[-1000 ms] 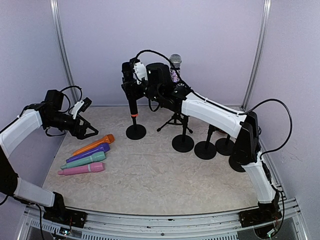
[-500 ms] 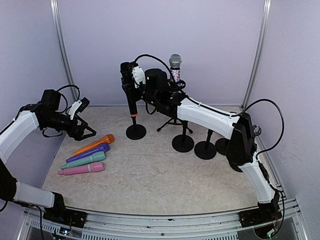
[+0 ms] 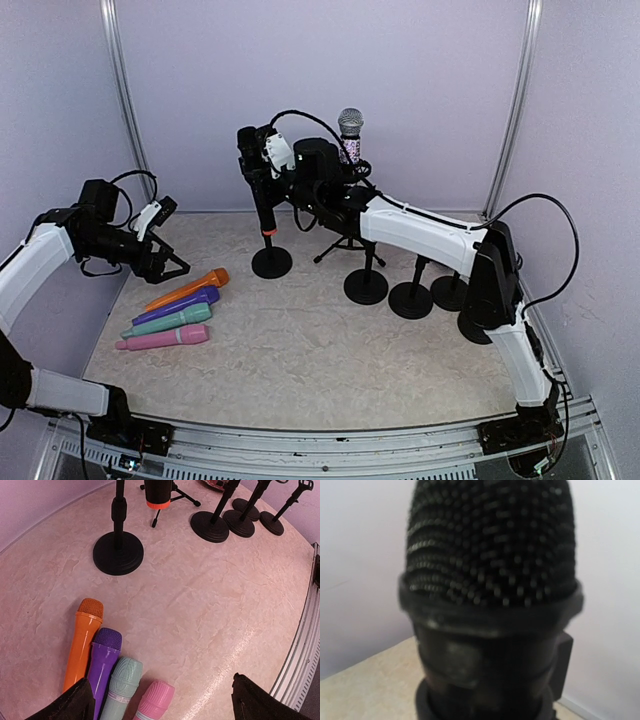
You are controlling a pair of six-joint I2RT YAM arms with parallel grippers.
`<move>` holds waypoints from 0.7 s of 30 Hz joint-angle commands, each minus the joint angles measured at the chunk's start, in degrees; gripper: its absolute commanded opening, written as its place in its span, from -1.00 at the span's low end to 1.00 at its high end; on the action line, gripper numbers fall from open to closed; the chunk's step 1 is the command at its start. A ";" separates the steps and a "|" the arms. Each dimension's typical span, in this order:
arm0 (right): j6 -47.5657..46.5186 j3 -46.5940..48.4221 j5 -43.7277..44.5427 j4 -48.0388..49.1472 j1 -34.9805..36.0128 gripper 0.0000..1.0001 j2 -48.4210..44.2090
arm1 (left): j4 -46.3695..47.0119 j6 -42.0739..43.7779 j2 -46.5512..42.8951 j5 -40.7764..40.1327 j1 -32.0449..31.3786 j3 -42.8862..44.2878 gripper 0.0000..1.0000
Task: Remove the microphone from the stand
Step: Move the microphone stand with the microphone to the center of the board.
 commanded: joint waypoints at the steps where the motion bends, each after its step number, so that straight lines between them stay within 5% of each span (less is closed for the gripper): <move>1: -1.25 -4.58 -4.78 2.74 0.93 -0.85 -9.60 | -0.57 -0.20 -0.45 2.84 0.34 2.32 0.85; 14: 2.08 -28.32 -16.96 5.25 2.19 -0.96 -27.54 | -0.55 0.53 0.92 9.97 -3.15 4.26 0.86; 21: 3.96 -43.91 -24.19 14.65 3.10 -0.98 -35.21 | 2.49 2.52 0.71 15.11 -9.17 4.43 0.98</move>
